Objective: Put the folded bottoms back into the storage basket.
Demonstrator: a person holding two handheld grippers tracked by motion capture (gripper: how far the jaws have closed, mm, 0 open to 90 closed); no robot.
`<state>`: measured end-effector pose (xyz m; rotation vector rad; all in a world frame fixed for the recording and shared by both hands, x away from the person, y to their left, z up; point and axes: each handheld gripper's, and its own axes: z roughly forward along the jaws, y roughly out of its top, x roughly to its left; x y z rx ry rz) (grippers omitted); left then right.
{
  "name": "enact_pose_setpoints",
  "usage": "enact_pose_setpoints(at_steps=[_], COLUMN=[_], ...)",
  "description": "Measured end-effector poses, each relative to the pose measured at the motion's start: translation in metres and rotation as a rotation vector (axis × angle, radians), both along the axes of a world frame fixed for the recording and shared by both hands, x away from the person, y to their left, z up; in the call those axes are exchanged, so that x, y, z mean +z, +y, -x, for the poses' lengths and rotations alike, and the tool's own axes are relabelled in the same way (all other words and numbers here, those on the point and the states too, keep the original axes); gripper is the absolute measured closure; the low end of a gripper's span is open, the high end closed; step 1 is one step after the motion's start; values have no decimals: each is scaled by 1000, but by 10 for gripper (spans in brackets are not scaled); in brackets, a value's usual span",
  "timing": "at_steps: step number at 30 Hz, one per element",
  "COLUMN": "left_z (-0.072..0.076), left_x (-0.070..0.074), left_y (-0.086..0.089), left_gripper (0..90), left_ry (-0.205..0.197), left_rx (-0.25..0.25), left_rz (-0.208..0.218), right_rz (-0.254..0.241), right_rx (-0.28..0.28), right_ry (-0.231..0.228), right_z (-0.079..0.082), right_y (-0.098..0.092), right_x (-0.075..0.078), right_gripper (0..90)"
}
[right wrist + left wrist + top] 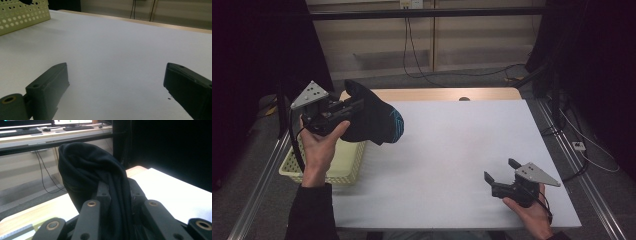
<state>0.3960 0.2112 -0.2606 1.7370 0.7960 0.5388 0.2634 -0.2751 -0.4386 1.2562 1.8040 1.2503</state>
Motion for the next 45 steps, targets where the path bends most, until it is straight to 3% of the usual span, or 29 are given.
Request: enact_pose_setpoints(at_steps=[28,45], left_z=[9,7], left_x=[11,10], left_y=[38,54], left_gripper=[761,760], left_ry=[-29,-13], left_rx=[77,139], left_rz=[7,-32], right_rz=[-2,-4], right_rx=[2,4], right_ry=[0,2], right_z=[1,1], right_y=[0,1], right_x=[0,0], right_gripper=[57,57])
